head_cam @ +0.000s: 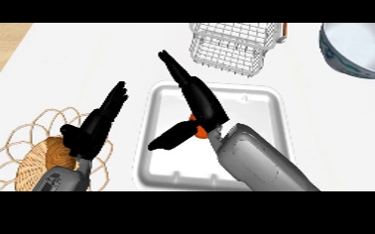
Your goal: Pick the squash from the tray and place it in the tiered basket
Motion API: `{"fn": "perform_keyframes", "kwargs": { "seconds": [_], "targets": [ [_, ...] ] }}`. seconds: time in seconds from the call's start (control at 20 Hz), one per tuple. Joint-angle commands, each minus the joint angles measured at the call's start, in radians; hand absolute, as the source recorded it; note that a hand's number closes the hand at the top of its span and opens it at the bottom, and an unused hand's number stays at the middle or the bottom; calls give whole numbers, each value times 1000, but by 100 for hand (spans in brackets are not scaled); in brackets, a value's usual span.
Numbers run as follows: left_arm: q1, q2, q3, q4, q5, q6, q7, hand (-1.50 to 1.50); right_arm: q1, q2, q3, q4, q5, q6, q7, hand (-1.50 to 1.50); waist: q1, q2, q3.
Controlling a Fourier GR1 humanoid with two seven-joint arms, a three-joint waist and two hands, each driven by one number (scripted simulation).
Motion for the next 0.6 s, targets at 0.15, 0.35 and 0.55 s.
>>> {"fn": "perform_keyframes", "kwargs": {
  "seconds": [0.15,0.35,0.55],
  "targets": [
    [39,-9,-6,20,-14,8,-21,0,-233,-223,142,-39,176,246,371,-150,-27,-26,-6],
    [25,-17,-2,47,-13,3,-28,0,-363,-291,218,-61,182,494,537,-150,-29,-20,-5],
    [14,6,26,27,0,-11,-17,0,-420,-233,248,-164,96,682,769,-150,-24,-17,-1]
  ]
}}
